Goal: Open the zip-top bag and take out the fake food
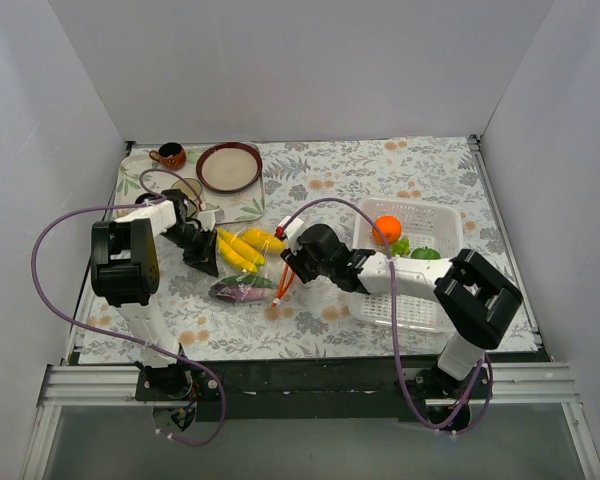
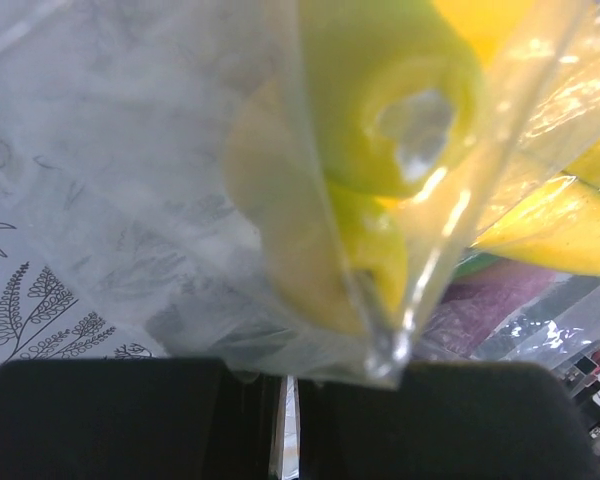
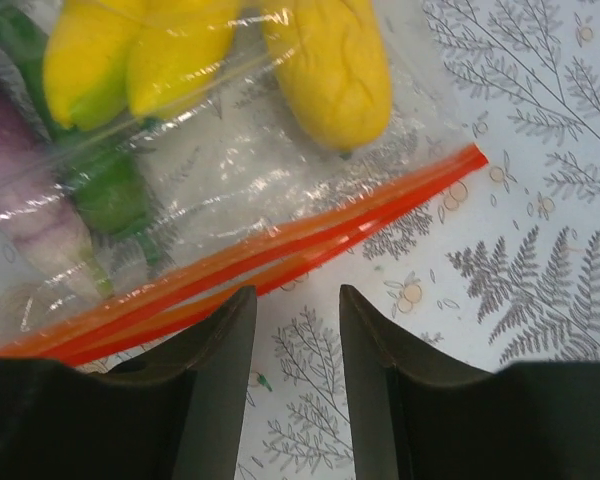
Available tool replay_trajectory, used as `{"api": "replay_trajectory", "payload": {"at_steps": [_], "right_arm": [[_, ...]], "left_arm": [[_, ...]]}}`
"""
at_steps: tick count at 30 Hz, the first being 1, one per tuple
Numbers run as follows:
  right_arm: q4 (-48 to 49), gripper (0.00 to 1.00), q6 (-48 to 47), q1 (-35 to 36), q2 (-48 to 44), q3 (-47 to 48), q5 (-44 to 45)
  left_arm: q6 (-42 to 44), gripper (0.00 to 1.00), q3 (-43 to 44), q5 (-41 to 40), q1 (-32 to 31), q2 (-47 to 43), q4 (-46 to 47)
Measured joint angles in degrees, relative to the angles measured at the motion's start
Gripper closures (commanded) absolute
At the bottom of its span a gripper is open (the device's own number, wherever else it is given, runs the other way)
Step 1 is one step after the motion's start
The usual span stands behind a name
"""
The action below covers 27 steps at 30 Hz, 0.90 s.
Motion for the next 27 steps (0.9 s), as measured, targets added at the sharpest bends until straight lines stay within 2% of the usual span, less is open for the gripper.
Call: {"api": "replay_trajectory", "payload": {"at_steps": [3,6,7,8,10,23,27], "right_arm": [[3.7,0.45,-0.2,0.0,2.0,0.0,-2.7],[5.2,0.32,-0.6,0.0,5.6,1.2,-5.3],[5.8,0.26,-0.9,0.0,7.0,1.8,-6.6],[6.3,0.09,-1.0,0.0,8.2,2.1,-7.8],[7.6,0.01,-1.4,0.0,9.5,2.1,-10.0],[15.9,0.02,-2.9,2.0,10.4,2.1,-22.8],[15.6,0.06,-3.0,2.4,10.7,3.4,-24.1]], "left_arm": [[-0.1,1.0,0.3,0.0,-0.1,0.2,-0.2],[-0.2,1.0,0.5,0.0,-0.2,0.4,-0.3],[-0.3,1.0,0.7,0.0,-0.3,0.4,-0.3],[-0.4,1.0,0.8,0.0,-0.3,0.5,-0.4],[-0.7,1.0,1.2,0.0,-0.5,0.8,-0.5],[-3.5,1.0,2.0,-0.5,-3.0,1.2,0.8],[-5.5,1.0,2.1,-1.2,-3.9,1.2,1.6]]}}
